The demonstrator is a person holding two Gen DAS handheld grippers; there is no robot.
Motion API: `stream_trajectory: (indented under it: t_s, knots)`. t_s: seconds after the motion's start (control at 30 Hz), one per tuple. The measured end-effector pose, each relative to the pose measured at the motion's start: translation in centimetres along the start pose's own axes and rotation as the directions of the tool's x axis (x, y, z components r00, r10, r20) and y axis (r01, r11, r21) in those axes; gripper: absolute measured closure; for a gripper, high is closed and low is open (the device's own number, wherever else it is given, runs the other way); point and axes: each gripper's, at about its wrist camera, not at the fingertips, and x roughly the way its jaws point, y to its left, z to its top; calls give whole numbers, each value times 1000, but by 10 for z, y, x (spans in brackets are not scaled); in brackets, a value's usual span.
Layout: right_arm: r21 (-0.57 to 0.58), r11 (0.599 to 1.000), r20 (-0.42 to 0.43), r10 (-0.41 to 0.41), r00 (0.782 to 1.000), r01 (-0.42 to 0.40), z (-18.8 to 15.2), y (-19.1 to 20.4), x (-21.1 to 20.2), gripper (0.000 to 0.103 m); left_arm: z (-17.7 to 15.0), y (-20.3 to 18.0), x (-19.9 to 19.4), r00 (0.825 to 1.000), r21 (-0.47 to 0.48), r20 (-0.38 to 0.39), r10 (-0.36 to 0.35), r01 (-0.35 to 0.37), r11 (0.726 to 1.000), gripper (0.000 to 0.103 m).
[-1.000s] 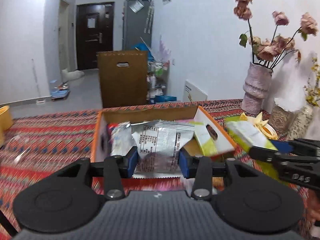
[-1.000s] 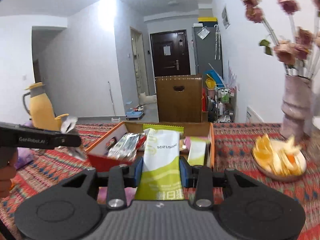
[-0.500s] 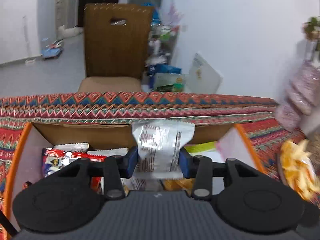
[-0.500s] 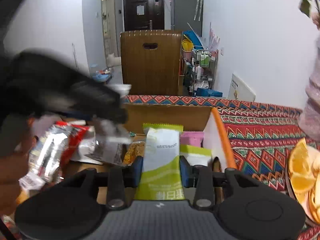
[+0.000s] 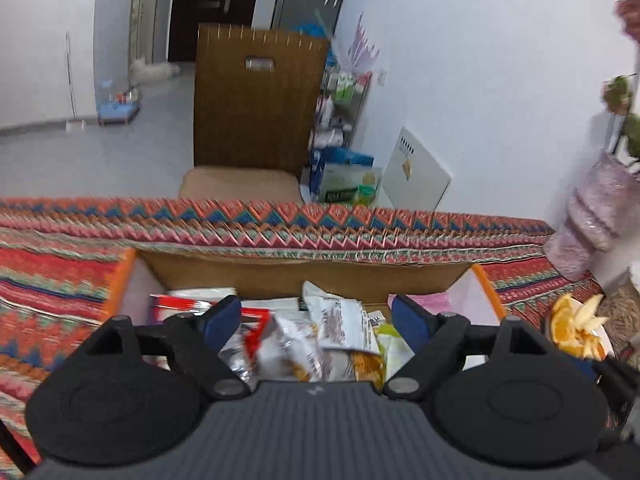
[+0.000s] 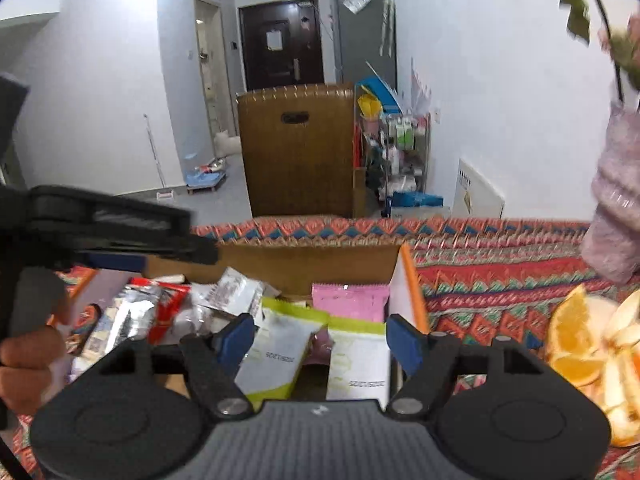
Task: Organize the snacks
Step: 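Carry both packets into the cardboard box and open both tools, then withdraw both tools from the box back toward the snack pile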
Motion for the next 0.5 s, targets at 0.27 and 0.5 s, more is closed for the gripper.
stream_trajectory:
  t_s: [0.27, 0.5]
  knots:
    - [-85, 996, 83, 40, 996, -33, -1, 8, -113, 24, -47, 0, -153, 990, 139, 143, 4, -24, 990, 2]
    - [-88, 994, 197, 82, 977, -66, -55, 10, -227, 16, -145, 1, -277, 964, 192, 264, -10, -42, 981, 0]
